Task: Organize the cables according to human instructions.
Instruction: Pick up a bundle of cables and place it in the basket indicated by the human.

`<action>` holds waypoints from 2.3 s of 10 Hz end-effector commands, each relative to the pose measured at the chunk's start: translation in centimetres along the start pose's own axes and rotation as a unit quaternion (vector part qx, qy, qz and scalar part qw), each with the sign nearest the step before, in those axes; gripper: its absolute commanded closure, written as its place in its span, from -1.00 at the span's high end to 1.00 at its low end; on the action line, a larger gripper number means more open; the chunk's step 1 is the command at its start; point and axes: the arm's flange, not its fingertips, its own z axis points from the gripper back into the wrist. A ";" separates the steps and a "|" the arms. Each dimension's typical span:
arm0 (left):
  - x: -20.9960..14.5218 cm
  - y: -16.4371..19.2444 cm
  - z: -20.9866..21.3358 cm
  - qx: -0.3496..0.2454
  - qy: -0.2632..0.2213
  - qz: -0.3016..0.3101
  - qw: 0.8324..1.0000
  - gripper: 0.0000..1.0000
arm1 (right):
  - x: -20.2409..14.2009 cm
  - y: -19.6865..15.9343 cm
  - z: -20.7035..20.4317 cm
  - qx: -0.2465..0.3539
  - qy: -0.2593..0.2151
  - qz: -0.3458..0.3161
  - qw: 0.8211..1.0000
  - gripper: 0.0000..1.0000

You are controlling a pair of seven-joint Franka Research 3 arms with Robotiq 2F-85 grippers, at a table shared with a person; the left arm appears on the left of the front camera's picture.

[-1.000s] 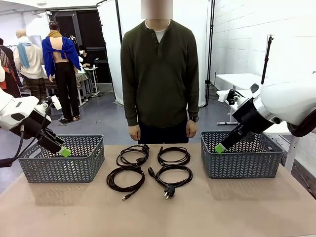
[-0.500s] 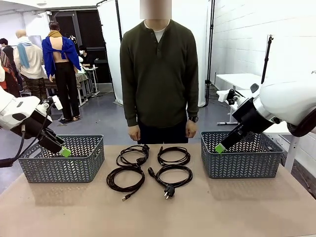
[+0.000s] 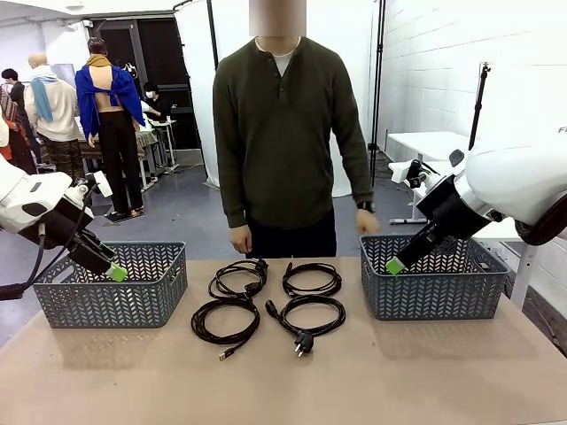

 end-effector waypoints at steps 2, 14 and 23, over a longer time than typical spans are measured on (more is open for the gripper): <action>-0.1 0.2 0.1 -0.008 -0.008 -0.001 1.000 1.00 | -0.1 -0.1 0.0 0.004 -0.002 0.001 1.000 1.00; -0.1 0.2 0.1 -0.008 -0.008 -0.001 1.000 1.00 | -0.1 -0.1 0.0 0.004 -0.002 0.001 1.000 1.00; -0.1 0.2 0.1 -0.008 -0.008 -0.001 1.000 1.00 | 3.1 0.7 -2.5 -0.008 0.048 -0.049 0.998 1.00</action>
